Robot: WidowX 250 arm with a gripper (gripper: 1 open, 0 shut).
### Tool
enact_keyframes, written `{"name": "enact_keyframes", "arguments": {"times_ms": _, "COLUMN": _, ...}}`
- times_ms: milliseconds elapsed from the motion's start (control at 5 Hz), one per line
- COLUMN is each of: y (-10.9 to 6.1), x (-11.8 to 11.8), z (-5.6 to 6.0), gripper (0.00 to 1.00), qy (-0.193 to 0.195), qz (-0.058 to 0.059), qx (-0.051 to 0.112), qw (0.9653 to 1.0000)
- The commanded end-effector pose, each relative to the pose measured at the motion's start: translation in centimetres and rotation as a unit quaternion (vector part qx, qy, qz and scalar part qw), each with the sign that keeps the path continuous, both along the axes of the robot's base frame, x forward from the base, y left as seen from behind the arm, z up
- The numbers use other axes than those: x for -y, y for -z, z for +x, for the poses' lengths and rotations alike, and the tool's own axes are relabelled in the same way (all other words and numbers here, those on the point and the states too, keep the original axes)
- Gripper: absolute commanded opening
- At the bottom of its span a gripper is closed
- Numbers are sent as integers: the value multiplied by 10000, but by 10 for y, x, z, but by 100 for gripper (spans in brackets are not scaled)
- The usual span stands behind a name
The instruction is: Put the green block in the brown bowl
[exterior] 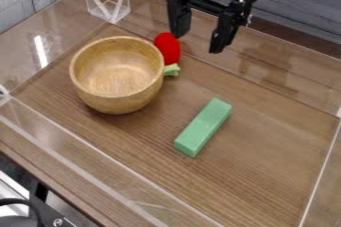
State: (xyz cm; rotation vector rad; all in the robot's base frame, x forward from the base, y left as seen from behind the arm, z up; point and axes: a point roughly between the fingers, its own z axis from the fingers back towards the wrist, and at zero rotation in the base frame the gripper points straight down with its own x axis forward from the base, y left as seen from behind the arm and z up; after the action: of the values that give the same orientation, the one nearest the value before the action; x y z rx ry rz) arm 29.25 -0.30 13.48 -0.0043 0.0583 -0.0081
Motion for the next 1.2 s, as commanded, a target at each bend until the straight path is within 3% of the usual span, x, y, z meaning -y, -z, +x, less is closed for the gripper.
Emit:
{"name": "enact_keyframes", "arguments": {"times_ms": 0, "y": 12, "x": 2, "z": -5, "gripper": 100, "qy": 91, "qz": -3, "qx": -103, "qw": 9999}}
{"name": "enact_keyframes", "arguments": {"times_ms": 200, "y": 26, "x": 7, "z": -21, "gripper": 100, "qy": 585, "qz": -45, "qx": -188, "qw": 9981}}
{"name": "enact_keyframes", "arguments": {"times_ms": 400, "y": 44, "x": 12, "z": -31, "gripper": 100, "qy": 826, "qz": -47, "qx": -181, "qw": 9964}}
{"name": "enact_keyframes", "arguments": {"times_ms": 800, "y": 79, "x": 16, "z": -36, "gripper": 100, "qy": 1093, "qz": -92, "qx": -99, "qw": 9939}}
{"name": "enact_keyframes", "arguments": {"times_ms": 1000, "y": 91, "x": 18, "z": -33, "gripper": 100, "qy": 1129, "qz": -97, "qx": -76, "qw": 9935}}
